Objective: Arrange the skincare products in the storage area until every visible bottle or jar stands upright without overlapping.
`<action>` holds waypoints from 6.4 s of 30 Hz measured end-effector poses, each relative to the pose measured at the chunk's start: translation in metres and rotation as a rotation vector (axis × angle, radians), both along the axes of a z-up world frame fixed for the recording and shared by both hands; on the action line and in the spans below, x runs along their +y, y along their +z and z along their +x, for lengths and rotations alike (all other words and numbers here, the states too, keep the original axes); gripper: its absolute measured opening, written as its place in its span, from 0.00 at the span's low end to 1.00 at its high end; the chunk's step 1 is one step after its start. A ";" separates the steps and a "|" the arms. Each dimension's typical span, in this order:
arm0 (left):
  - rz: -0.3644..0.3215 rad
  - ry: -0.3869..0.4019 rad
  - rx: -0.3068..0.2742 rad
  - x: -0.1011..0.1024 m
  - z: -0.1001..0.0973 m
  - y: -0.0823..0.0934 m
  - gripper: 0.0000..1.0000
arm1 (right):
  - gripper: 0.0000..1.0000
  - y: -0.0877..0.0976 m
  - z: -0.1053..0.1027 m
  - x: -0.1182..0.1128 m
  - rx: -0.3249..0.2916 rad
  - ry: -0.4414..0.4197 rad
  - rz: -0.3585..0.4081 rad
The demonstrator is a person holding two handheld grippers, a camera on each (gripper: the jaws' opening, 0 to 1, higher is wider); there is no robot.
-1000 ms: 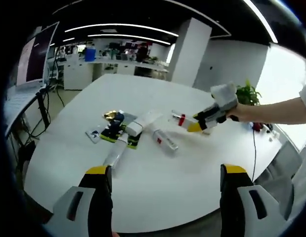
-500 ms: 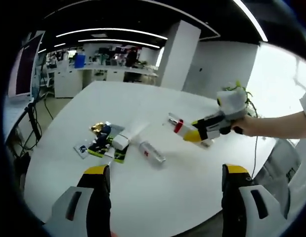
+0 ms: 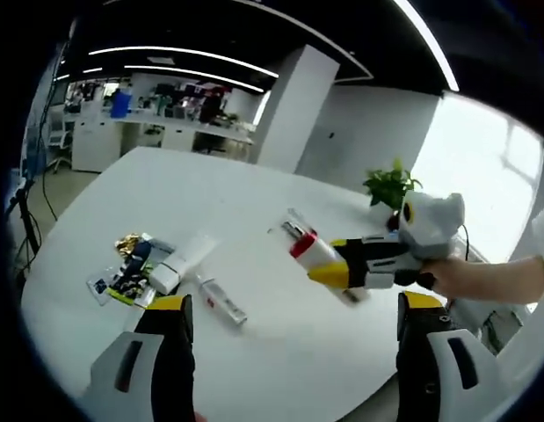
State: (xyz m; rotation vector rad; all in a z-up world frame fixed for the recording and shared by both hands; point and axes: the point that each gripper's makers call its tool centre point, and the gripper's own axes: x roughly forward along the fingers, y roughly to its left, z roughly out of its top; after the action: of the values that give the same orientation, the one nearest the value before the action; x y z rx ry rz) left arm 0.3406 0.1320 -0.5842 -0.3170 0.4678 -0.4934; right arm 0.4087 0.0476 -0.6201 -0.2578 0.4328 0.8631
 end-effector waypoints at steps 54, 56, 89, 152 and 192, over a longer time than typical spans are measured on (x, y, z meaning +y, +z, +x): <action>-0.356 -0.226 0.127 -0.106 0.008 0.023 0.24 | 0.29 0.033 -0.080 -0.020 -0.046 -0.041 0.165; -0.315 -0.281 0.099 -0.112 0.004 0.026 0.24 | 0.29 0.033 -0.081 -0.023 -0.035 -0.044 0.180; 0.116 -0.984 -0.126 -0.167 -0.026 0.024 0.24 | 0.30 0.025 -0.096 -0.054 0.012 0.072 0.183; 0.288 -1.240 -0.214 -0.178 0.065 -0.045 0.26 | 0.31 -0.040 0.010 -0.069 -0.085 -0.221 0.001; 0.335 -1.127 -0.146 -0.170 0.100 -0.056 0.46 | 0.40 -0.045 0.033 -0.072 -0.074 -0.208 -0.020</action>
State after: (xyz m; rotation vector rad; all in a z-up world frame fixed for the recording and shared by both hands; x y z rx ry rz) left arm 0.4409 -0.0385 -0.6400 0.3507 0.5514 -1.4991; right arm 0.4421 -0.0246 -0.6646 -0.2569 0.3919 0.6440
